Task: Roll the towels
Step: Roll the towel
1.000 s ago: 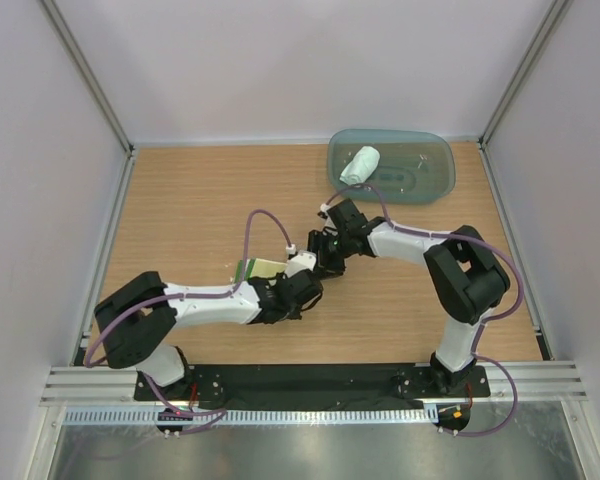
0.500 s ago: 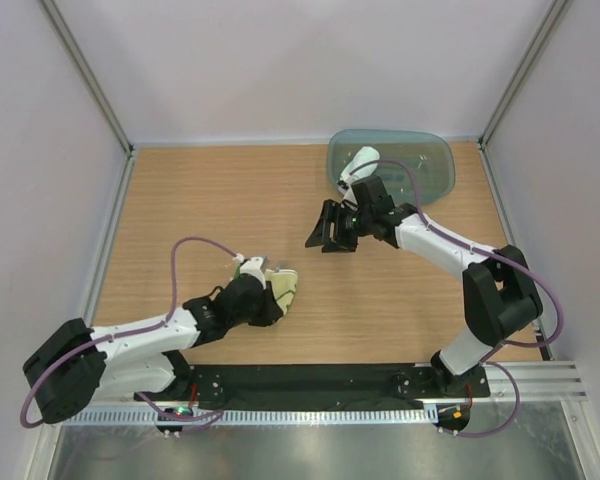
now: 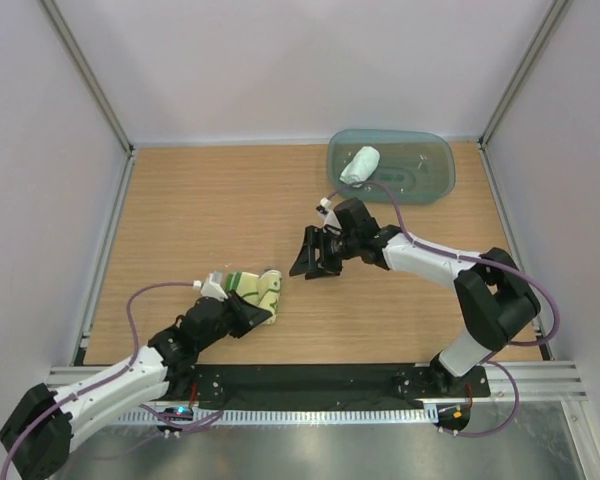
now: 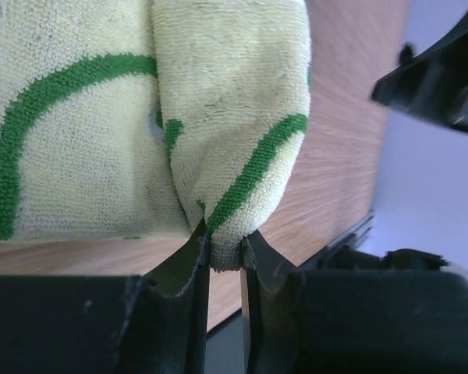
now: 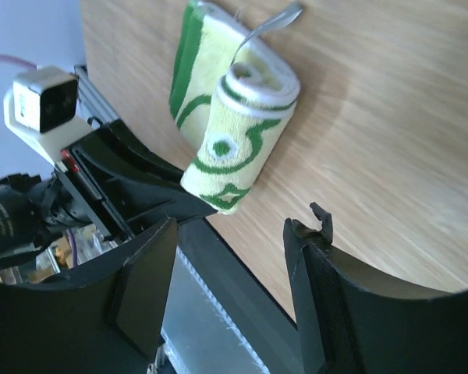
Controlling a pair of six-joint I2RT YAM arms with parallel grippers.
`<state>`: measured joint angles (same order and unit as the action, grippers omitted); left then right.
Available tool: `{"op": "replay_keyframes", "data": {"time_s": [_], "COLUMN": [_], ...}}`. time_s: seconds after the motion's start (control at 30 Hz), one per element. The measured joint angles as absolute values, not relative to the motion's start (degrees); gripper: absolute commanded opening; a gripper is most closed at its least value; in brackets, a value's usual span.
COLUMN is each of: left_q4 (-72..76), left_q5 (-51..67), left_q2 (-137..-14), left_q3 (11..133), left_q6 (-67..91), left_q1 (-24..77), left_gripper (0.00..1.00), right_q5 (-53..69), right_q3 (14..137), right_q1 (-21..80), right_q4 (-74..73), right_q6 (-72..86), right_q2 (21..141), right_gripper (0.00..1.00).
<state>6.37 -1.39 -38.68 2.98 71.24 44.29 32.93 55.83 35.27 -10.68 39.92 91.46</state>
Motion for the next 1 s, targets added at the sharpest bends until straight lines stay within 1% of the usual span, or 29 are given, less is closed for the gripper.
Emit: {"op": "replay_keyframes", "data": {"time_s": [0.13, 0.27, 0.33, 0.43, 0.53, 0.6, 0.67, 0.77, 0.9, 1.0], "left_q4": [0.8, -8.5, -9.8, -10.5, -10.8, -10.9, -10.9, -17.0, -17.6, -17.4], "left_q5": [-3.6, -5.9, -6.4, -6.4, -6.3, -6.2, -6.0, -6.0, -5.3, -4.9], "left_q2": [-28.8, -18.7, -14.6, -10.7, -10.6, -12.8, -18.0, -32.4, -48.2, -52.1], "left_q3": [2.3, 2.4, 2.7, 2.9, 3.0, 3.0, 3.1, 5.8, 14.0, 16.2], "left_q6": [76.8, 82.5, 85.0, 87.7, 89.2, 89.3, 88.7, 86.4, 84.1, 82.9], "left_q1": [44.0, 43.8, 43.7, 43.7, 43.7, 43.7, 43.7, 43.7, 43.7, 43.7], "left_gripper": [0.00, 0.00, 0.00, 0.00, 0.00, 0.00, 0.00, 0.00, 0.00, 0.00], "right_q5": [33.8, 34.0, 33.8, 33.6, 33.2, 32.9, 32.2, 30.3, 27.4, 26.7], "right_q3": [54.3, 51.4, 50.4, 49.1, 47.5, 46.8, 46.0, 44.0, 41.3, 41.5], "right_q1": [39.2, 42.0, 42.9, 43.9, 44.4, 44.6, 44.6, 44.6, 44.1, 43.9], "right_q4": [-4.6, 3.0, 6.7, 13.4, 19.8, 22.9, 25.6, 27.5, 26.5, 25.7], "right_q6": [42.2, 46.3, 48.5, 52.0, 55.9, 57.5, 58.8, 59.8, 60.0, 59.7], "right_q2": [93.2, 97.3, 99.9, 103.2, 105.1, 105.5, 105.4, 103.6, 98.1, 95.5], "right_gripper": [0.64, 0.64, 0.64, 0.66, 0.67, 0.67, 0.68, 0.68, 0.70, 0.70]}}
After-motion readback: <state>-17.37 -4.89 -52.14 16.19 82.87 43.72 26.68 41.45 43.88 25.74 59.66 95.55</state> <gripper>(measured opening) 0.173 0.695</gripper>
